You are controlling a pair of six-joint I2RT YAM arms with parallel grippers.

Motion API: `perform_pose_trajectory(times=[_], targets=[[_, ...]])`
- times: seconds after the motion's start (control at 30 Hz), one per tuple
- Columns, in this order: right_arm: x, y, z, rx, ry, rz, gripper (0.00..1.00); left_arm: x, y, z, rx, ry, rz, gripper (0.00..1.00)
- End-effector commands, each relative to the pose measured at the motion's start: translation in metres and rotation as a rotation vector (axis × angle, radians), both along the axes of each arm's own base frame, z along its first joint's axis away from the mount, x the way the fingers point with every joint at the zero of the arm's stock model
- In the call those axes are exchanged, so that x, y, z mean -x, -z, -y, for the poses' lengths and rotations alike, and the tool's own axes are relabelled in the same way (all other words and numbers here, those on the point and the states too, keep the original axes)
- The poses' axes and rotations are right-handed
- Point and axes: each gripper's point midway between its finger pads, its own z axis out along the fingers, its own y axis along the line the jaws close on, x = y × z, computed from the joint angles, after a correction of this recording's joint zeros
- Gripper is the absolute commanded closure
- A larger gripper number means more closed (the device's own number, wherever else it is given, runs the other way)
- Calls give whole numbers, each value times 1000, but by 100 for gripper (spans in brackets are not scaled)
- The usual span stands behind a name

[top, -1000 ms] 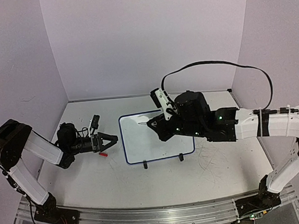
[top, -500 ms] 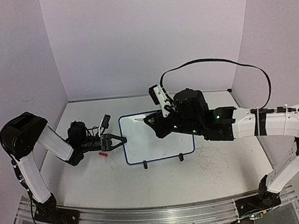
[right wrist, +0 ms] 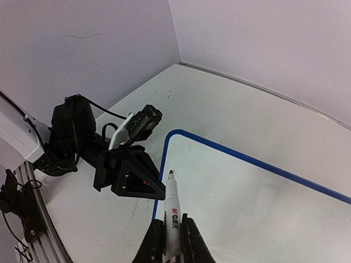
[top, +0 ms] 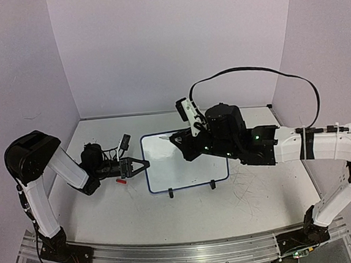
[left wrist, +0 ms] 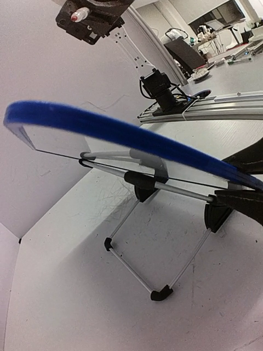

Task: Write a sentence on the whiteboard
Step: Hold the whiteboard at the center of the board, then write a sentence on the whiteboard.

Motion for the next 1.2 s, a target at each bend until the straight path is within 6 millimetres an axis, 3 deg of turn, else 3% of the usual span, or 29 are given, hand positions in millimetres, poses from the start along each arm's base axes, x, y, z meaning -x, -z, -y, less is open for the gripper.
perform_pose_trajectory(times=[0.0, 0.57, 1.17], targets=[[-1, -8, -17, -13, 14, 42, 100, 3, -8, 6, 20, 33, 75, 93], [-17, 16, -57, 49, 49, 64, 100, 8, 5, 4, -7, 46, 105, 100], [-31, 30, -68, 67, 97, 60, 100, 8, 6, 3, -10, 40, 112, 100]])
